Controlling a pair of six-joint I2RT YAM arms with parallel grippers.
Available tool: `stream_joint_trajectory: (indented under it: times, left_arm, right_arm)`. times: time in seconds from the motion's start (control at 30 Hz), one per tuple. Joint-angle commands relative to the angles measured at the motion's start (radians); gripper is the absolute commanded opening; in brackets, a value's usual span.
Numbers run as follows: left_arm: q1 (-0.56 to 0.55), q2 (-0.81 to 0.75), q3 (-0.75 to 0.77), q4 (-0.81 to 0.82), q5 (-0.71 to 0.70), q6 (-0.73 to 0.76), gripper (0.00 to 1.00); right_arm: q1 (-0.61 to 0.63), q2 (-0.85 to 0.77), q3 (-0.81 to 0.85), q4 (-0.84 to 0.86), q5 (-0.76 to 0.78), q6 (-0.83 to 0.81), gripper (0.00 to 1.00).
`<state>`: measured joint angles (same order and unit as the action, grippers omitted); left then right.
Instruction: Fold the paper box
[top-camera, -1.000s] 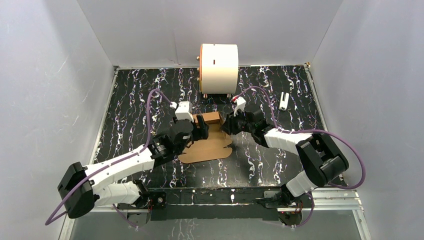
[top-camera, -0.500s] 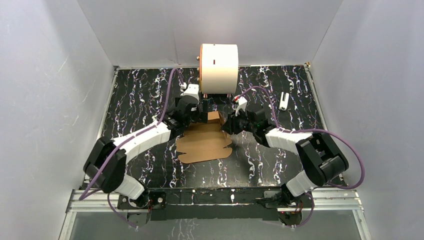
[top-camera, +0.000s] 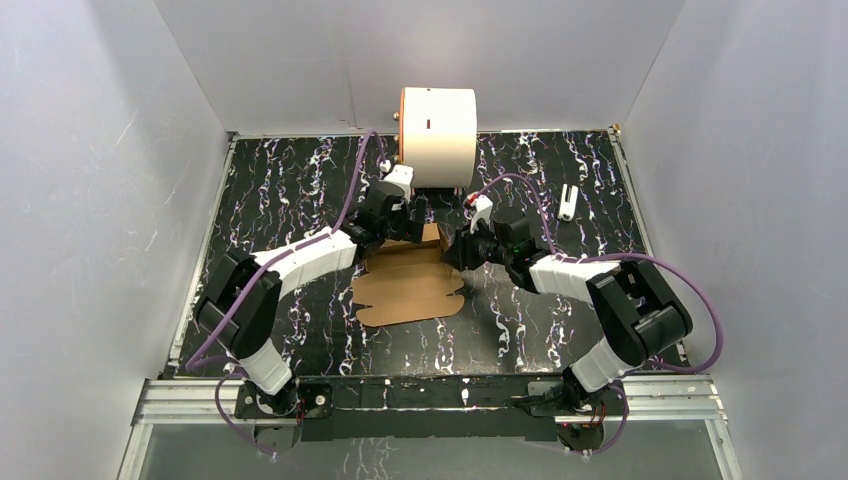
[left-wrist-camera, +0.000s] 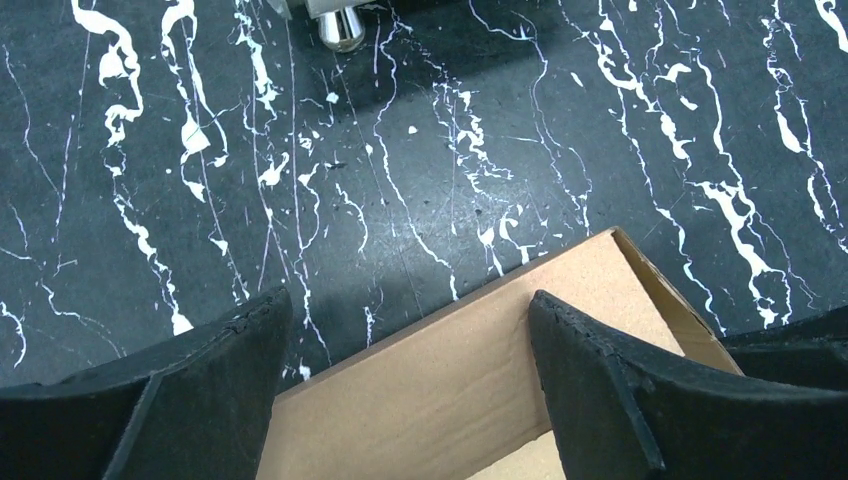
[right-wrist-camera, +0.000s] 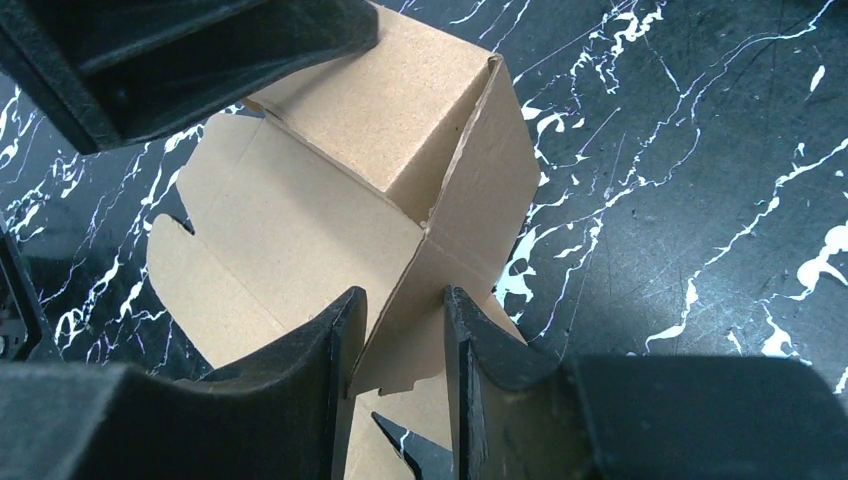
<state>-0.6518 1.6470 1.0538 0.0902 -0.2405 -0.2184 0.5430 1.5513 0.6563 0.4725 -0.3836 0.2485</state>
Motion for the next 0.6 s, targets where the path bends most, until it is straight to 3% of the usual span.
stream_joint_trajectory:
  times: [0.0, 0.33, 0.57]
  left_arm:
    - [0.006, 0.016, 0.035, -0.003, 0.028, 0.037, 0.84]
    - [0.007, 0.017, 0.028, 0.004, 0.046, 0.044, 0.82]
    - [0.012, 0.016, 0.021, 0.008, 0.053, 0.042, 0.82]
  right_arm:
    - [-0.01, -0.005, 0.007, 0.05, -0.033, -0.017, 0.43]
    - [-0.071, -0.117, 0.021, -0.04, -0.055, -0.055, 0.55]
    - [-0.195, -0.177, 0.032, -0.072, -0.084, -0.062, 0.55]
